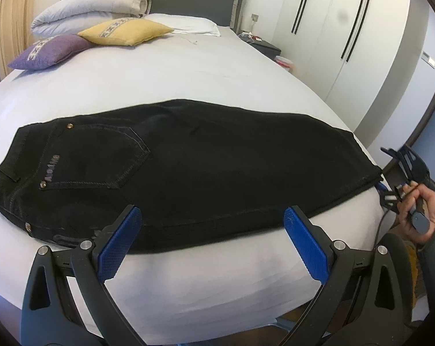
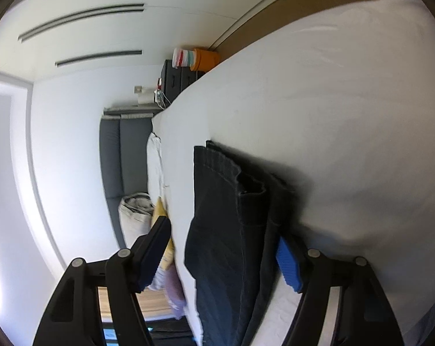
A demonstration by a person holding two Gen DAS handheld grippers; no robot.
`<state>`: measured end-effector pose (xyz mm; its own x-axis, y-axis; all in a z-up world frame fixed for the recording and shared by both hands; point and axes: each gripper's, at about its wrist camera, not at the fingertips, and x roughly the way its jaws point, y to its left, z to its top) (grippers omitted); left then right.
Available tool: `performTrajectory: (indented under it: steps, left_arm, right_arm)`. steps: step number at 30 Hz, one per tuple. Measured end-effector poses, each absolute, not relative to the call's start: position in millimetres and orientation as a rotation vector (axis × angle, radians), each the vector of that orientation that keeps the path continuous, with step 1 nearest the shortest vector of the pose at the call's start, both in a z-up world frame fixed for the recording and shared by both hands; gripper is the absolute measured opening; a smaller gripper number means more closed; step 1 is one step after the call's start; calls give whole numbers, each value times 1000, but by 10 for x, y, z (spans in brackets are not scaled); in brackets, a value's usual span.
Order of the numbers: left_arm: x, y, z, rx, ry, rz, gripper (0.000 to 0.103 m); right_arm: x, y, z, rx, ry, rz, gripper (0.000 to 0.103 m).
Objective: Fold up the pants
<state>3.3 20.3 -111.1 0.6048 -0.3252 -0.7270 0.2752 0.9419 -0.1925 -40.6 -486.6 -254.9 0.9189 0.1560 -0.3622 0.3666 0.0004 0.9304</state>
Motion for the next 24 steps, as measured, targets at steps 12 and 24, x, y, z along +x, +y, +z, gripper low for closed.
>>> performTrajectory:
  steps: [12,24]
  left_arm:
    - [-34,256,-1209,-82,873,-374,101]
    - [12,665,-1216,-186,849,-322,101]
  right_arm:
    - [-250,-4854,-2724,1552,444,-124,10]
    - [-319,-4735,-2296,1326,472,-215,8]
